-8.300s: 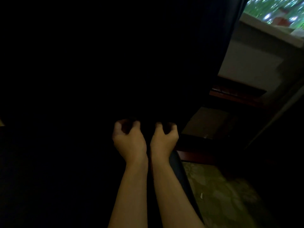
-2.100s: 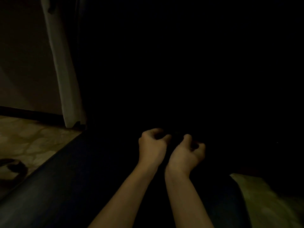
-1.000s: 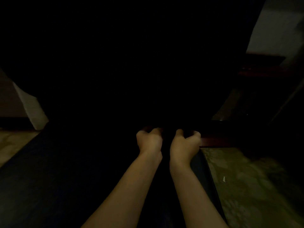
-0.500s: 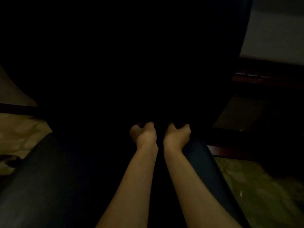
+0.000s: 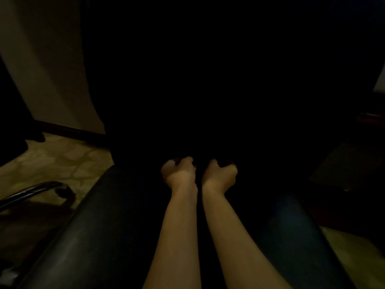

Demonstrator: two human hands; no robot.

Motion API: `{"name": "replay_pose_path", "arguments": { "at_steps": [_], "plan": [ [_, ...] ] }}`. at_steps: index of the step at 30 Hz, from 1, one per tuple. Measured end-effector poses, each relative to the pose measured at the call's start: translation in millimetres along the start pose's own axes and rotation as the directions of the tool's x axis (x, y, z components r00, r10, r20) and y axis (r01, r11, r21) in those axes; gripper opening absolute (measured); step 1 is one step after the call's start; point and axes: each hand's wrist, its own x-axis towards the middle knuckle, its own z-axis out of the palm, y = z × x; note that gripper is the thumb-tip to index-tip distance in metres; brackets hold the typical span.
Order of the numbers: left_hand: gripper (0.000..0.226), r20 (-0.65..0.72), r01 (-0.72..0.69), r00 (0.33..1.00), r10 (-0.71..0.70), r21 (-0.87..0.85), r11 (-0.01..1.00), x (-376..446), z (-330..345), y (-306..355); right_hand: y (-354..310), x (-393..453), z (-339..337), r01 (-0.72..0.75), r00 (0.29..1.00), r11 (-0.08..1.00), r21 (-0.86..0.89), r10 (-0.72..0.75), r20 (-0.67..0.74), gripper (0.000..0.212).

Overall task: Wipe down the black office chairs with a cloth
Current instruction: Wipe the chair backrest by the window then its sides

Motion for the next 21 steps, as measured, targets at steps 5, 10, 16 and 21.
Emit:
{"name": "replay_pose_path", "arguments": {
  "at_steps": [5,10,16,21],
  "plan": [
    [0.017,-0.067,-0.082,0.995,0.076,-0.088,0.993,23,-26,14,0,-26,31,0.003,0.996,0.999,-0.047,0.002,0.087,0.019],
    [0.025,-0.104,-0.236,0.967,0.232,-0.031,0.971,26,-30,11,-1,-21,22,-0.069,0.978,0.997,-0.034,0.074,0.196,0.012],
    [0.024,0.089,-0.107,0.992,0.092,0.180,0.978,0,2,-10,-5,12,-22,-0.110,0.994,0.985,0.132,0.106,0.042,0.023],
    [0.013,0.133,-0.089,0.989,0.063,0.193,0.977,2,-3,-9,-8,5,-20,-0.105,0.994,0.986,0.127,0.106,0.001,0.014]
  ]
}}
